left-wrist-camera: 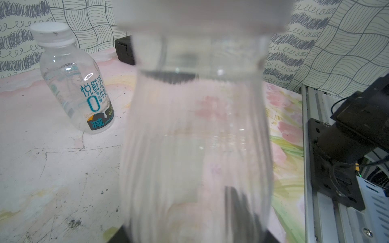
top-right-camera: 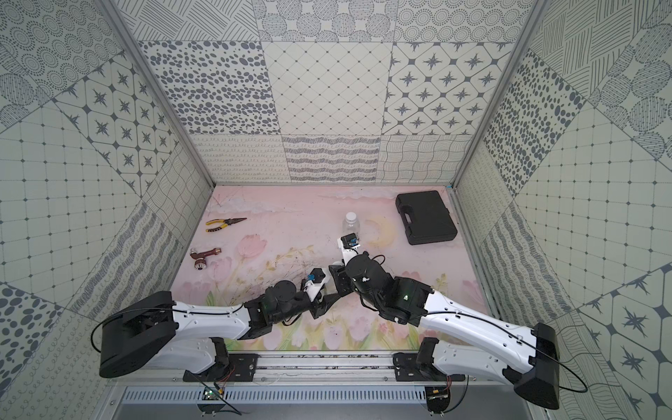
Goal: Screw on the bottle caps
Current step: Screw the bottle cap onto the plastic bottle.
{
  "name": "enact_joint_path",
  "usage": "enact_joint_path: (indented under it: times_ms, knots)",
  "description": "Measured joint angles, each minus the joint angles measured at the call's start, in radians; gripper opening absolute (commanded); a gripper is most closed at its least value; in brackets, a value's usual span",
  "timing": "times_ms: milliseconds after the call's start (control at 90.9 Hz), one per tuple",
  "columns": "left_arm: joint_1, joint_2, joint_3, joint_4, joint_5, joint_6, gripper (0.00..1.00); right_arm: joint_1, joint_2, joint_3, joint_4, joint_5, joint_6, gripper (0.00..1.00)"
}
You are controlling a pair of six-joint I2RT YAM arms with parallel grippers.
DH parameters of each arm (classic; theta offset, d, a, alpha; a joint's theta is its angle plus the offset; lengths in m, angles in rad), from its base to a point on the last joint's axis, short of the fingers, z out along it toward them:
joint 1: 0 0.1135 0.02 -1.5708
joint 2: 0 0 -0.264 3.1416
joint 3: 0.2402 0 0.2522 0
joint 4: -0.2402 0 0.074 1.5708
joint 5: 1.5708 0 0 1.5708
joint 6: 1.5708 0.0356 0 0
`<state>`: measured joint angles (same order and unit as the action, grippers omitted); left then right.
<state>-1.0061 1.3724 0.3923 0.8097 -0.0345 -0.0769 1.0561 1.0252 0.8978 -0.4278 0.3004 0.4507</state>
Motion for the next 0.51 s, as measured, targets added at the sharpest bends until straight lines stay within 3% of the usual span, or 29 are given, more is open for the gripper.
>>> enact_joint_path:
  times_ms: [187,341,506]
  knots:
    - [0.022,-0.003,-0.018,0.050,0.078,-0.006,0.42,-0.097,-0.052,-0.007,-0.013,-0.227,-0.083,0.66]
    - [0.033,-0.002,-0.018,0.104,0.189,-0.017,0.43,-0.219,-0.216,-0.030,-0.036,-0.408,-0.132,0.69]
    - [0.034,-0.002,-0.014,0.129,0.316,-0.027,0.44,-0.293,-0.269,-0.030,-0.034,-0.557,-0.183,0.69]
